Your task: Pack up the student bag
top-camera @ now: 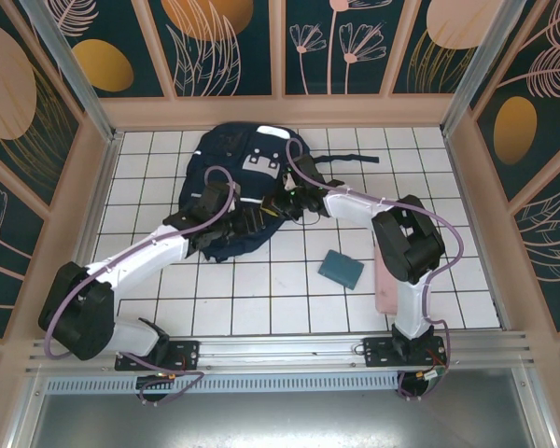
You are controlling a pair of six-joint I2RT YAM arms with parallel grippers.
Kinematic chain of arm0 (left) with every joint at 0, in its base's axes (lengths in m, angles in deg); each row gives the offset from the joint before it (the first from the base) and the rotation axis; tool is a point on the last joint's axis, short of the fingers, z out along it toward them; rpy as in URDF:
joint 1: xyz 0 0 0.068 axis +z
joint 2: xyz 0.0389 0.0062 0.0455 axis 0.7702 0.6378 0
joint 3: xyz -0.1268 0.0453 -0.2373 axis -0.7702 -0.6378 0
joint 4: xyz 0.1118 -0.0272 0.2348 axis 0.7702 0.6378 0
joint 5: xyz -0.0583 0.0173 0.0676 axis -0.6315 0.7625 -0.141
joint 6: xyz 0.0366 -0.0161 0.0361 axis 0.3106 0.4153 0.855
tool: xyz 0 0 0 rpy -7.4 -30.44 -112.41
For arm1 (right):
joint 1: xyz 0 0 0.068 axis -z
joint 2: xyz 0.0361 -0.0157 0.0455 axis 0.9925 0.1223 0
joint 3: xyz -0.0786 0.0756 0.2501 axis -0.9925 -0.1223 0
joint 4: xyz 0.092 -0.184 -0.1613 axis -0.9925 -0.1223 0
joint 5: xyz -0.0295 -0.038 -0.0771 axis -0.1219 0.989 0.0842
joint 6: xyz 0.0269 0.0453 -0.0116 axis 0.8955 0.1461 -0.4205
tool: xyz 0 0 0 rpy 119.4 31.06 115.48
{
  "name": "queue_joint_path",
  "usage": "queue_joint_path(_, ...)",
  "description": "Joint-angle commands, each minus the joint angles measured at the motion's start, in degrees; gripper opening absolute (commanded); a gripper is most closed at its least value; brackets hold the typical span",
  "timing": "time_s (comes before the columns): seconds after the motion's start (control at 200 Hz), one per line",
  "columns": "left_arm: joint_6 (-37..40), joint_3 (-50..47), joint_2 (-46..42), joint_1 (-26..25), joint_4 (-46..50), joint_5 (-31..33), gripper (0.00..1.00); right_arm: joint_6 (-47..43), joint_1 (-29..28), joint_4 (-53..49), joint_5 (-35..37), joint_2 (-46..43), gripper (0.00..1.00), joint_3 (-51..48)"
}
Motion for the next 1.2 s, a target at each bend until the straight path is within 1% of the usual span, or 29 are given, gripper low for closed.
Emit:
queue_joint_path(0.0, -3.47, -2.83, -2.03, -0.41, -2.56, 0.64, 0.56, -0.46, -0.18, 8.53, -3.82, -2.8, 0.09, 3.84)
queue_joint_path(0.11, -4.3, -3.16, -1.03, -0.34, -3.79, 0.37, 0.6, -0.92, -0.36, 8.65, -4.82, -2.15, 0.08, 5.05)
queue_joint_path(0.24, -3.05, -1.9, 0.53, -0.41, -2.56, 5.13, 0.61, -1.69, -0.38, 7.96, -5.0, -1.99, 0.08, 5.84)
queue_joint_path(0.285, -2.1, -1.77, 1.19, -0.41, -3.44, 5.56, 0.57, -1.84, -0.38, 7.79, -5.0, -1.99, 0.07, 5.95)
queue_joint_path(0.35, 0.46, -0.95, 2.82, -0.4, -4.43, 3.98, 0.51, -1.87, -0.37, 7.43, -5.08, -1.96, 0.07, 6.25)
queue_joint_path(0.425, 2.23, -0.02, 4.54, -0.38, -4.04, 4.49, 0.44, -1.96, -0.38, 7.24, -5.22, -1.9, 0.07, 6.59)
queue_joint_path(0.515, 4.23, 0.77, 5.75, -0.41, -3.54, 5.17, 0.43, -2.31, -0.38, 6.92, -5.21, -1.86, 0.07, 6.7)
queue_joint_path(0.61, 5.86, 1.66, 6.45, -0.41, -2.95, 6.15, 0.45, -2.57, -0.37, 6.5, -5.33, -1.75, 0.07, 6.92)
queue_joint_path(0.695, 6.51, 2.23, 7.46, -0.34, -4.1, 3.32, 0.44, -2.61, -0.36, 6.4, -5.44, -1.59, 0.07, 6.97)
queue_joint_path(0.805, 6.04, 2.21, 8.31, -0.34, -5.8, 0.38, 0.35, -2.61, -0.38, 6.27, -5.36, -1.71, 0.07, 6.98)
queue_joint_path(0.935, 6.29, 2.45, 8.66, -0.4, -5.42, 1.87, 0.25, -2.6, -0.29, 6.14, -5.17, -1.84, 0.07, 6.79)
queue_joint_path(1.03, 6.38, 2.8, 8.83, -0.33, -5.34, 1.77, 0.17, -2.68, -0.34, 6.12, -5.09, -1.86, 0.07, 6.64)
queue_joint_path(1.195, 6.55, 3.01, 8.98, -0.37, -5.73, 1.88, 0.16, -2.73, -0.38, 5.93, -4.74, -1.87, 0.06, 6.52)
